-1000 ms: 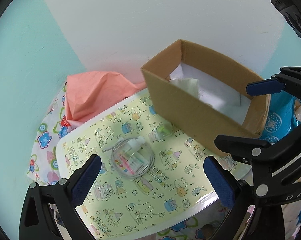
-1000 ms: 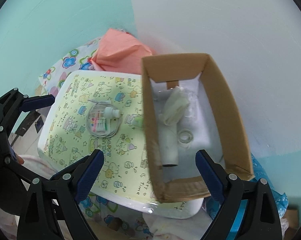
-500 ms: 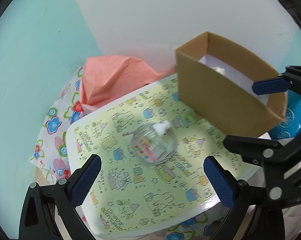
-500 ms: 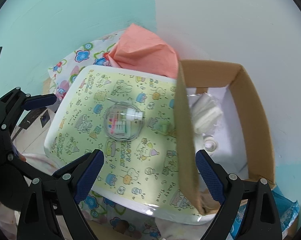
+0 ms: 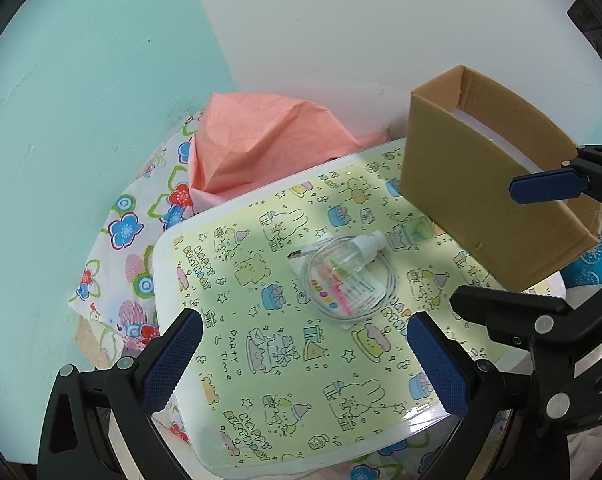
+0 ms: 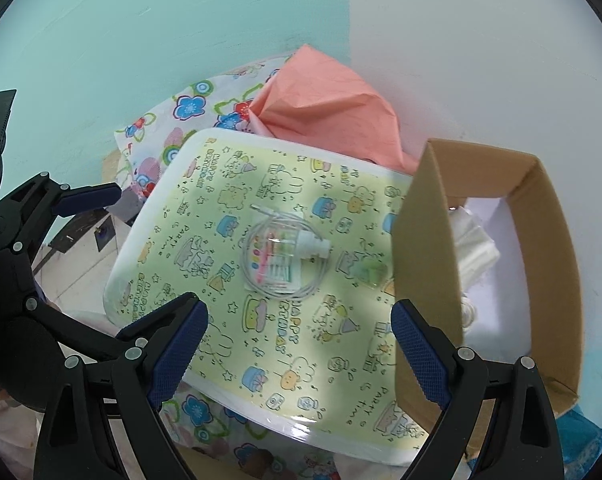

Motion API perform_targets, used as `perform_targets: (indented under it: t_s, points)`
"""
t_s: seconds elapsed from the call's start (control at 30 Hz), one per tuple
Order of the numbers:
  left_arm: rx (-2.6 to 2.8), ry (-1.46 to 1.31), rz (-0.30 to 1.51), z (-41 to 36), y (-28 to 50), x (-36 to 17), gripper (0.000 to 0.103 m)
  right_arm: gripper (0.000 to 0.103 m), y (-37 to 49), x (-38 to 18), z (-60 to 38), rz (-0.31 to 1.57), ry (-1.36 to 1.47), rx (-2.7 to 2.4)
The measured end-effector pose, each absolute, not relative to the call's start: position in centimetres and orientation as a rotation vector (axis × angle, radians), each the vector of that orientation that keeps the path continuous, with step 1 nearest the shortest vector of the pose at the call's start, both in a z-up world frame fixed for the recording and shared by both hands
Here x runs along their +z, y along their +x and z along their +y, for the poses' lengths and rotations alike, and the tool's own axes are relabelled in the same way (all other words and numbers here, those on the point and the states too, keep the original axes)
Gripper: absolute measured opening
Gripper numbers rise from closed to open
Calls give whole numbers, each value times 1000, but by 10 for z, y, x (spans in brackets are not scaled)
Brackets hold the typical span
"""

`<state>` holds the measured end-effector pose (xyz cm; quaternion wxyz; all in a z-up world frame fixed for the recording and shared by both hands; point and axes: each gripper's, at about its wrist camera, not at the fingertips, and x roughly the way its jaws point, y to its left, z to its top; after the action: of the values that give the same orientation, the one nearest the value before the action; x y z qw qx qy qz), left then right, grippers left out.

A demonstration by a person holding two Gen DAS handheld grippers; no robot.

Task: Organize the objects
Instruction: 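Withdraw both grippers from the box toward the clear spray bottle on the tray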

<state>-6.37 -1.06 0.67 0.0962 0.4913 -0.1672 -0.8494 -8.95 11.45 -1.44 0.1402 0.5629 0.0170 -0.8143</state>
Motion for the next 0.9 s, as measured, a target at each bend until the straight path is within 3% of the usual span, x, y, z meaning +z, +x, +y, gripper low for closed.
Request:
perform_targets:
  t_s: [0.9]
  points:
    - [-2425, 1541, -342, -69, -86, -38, 100, 95, -132, -74, 84, -18, 1681, -2260]
